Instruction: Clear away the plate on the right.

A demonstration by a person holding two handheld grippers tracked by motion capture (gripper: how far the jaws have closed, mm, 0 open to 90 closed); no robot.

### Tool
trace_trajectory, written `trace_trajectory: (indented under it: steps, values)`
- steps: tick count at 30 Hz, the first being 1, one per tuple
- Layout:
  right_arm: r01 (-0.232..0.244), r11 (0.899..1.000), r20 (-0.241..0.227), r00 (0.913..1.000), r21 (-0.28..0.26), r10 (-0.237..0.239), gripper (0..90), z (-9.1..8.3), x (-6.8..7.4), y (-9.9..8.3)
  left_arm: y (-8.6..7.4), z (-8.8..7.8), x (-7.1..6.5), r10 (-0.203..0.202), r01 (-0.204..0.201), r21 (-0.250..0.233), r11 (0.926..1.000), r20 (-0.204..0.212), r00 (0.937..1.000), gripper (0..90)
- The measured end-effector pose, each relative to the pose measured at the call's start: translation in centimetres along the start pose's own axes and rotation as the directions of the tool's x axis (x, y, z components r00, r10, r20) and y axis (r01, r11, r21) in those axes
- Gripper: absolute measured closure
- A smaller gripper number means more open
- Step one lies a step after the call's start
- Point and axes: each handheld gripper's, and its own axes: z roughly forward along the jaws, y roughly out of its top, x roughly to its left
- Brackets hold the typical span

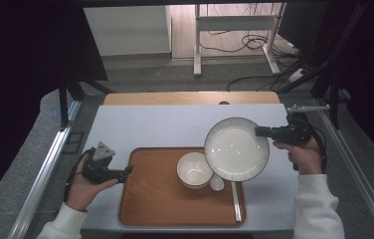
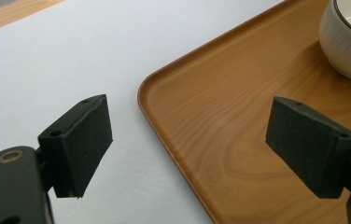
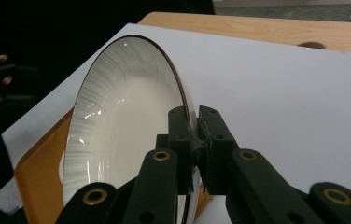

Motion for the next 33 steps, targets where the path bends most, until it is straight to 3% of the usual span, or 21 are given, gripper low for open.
trace_trajectory:
  steps: [4,6,10,13,14,15,16,18,19,20,21,22,24,25,27,28,29,30,31,33]
  values:
    - [0.017,1.000,-0.026,0.9995,-0.003,-0.017,84.7,1.0,1.0,0.6,0.0,0.0,0.0,-0.001,0.001,-0.001,1.0000,0.000,1.0000,14.0]
    - [0.031,0.999,-0.061,0.9977,0.016,-0.030,84.7,2.1,1.7,1.1,0.1,0.0,-0.1,-0.009,0.009,-0.013,0.9999,-0.009,0.9999,14.1]
    - [0.063,0.997,-0.076,0.9953,0.033,-0.060,84.7,3.5,2.9,1.7,0.3,-0.1,-0.1,-0.021,0.021,-0.030,0.9993,-0.004,0.9998,14.2]
    - [0.072,0.997,-0.080,0.9944,0.038,-0.069,84.7,3.9,3.3,1.9,0.4,-0.2,-0.1,-0.031,0.032,-0.038,0.9988,0.012,0.9994,14.8]
    - [0.078,0.996,-0.086,0.9935,0.032,-0.076,84.6,4.4,3.7,2.1,0.5,-0.4,-0.1,-0.058,0.060,-0.048,0.9970,0.058,0.9966,14.9]
    - [0.078,0.996,-0.086,0.9935,0.032,-0.076,84.6,4.4,3.7,2.1,0.5,-0.4,-0.1,-0.058,0.060,-0.048,0.9970,0.058,0.9966,15.2]
    - [0.080,0.996,-0.093,0.9927,0.032,-0.077,84.7,4.7,4.0,2.3,0.9,-0.5,-0.1,-0.087,0.093,-0.064,0.9936,0.093,0.9919,15.8]
    - [0.088,0.996,-0.103,0.9911,0.033,-0.084,84.7,5.1,4.2,2.4,1.4,-0.6,-0.3,-0.108,0.120,-0.083,0.9893,0.134,0.9850,16.6]
    - [0.093,0.995,-0.104,0.9906,0.034,-0.089,84.6,5.2,4.4,2.5,1.8,-0.7,-0.5,-0.116,0.132,-0.094,0.9868,0.160,0.9803,16.9]
    - [0.093,0.995,-0.104,0.9906,0.034,-0.089,84.6,5.2,4.4,2.5,1.8,-0.7,-0.5,-0.116,0.132,-0.094,0.9868,0.160,0.9803,17.2]
    - [0.103,0.994,-0.108,0.9892,0.033,-0.099,84.6,5.5,4.7,2.7,2.5,-0.9,-0.9,-0.127,0.151,-0.109,0.9825,0.201,0.9714,17.6]
    - [0.103,0.994,-0.108,0.9892,0.033,-0.099,84.6,5.5,4.7,2.7,2.5,-0.9,-0.9,-0.127,0.151,-0.109,0.9825,0.201,0.9714,18.0]
    - [0.114,0.993,-0.122,0.9865,0.034,-0.109,84.6,6.0,5.1,2.9,3.5,-1.1,-1.3,-0.138,0.174,-0.125,0.9767,0.254,0.9574,18.6]
    - [0.114,0.993,-0.122,0.9865,0.034,-0.109,84.6,6.0,5.1,2.9,3.5,-1.1,-1.3,-0.138,0.174,-0.125,0.9767,0.254,0.9574,18.9]
    - [0.127,0.991,-0.136,0.9833,0.035,-0.122,84.7,6.5,5.5,3.2,4.7,-1.1,-1.8,-0.160,0.209,-0.139,0.9679,0.302,0.9399,19.6]
    - [0.127,0.991,-0.136,0.9833,0.035,-0.122,84.7,6.5,5.5,3.2,4.7,-1.1,-1.8,-0.160,0.209,-0.139,0.9679,0.302,0.9399,20.0]
    - [0.129,0.991,-0.134,0.9833,0.034,-0.123,84.7,6.6,5.6,3.2,5.2,-0.9,-2.0,-0.162,0.216,-0.140,0.9665,0.320,0.9335,20.0]
    - [0.136,0.990,-0.140,0.9816,0.037,-0.130,84.7,7.0,5.9,3.4,6.1,-0.5,-2.5,-0.164,0.226,-0.139,0.9641,0.358,0.9194,20.7]
    - [0.136,0.990,-0.140,0.9816,0.037,-0.130,84.7,7.0,5.9,3.4,6.1,-0.5,-2.5,-0.164,0.226,-0.139,0.9641,0.358,0.9194,21.2]
    - [0.144,0.989,-0.146,0.9797,0.038,-0.137,84.8,7.4,6.2,3.5,6.9,0.0,-2.8,-0.163,0.231,-0.135,0.9635,0.389,0.9066,22.1]
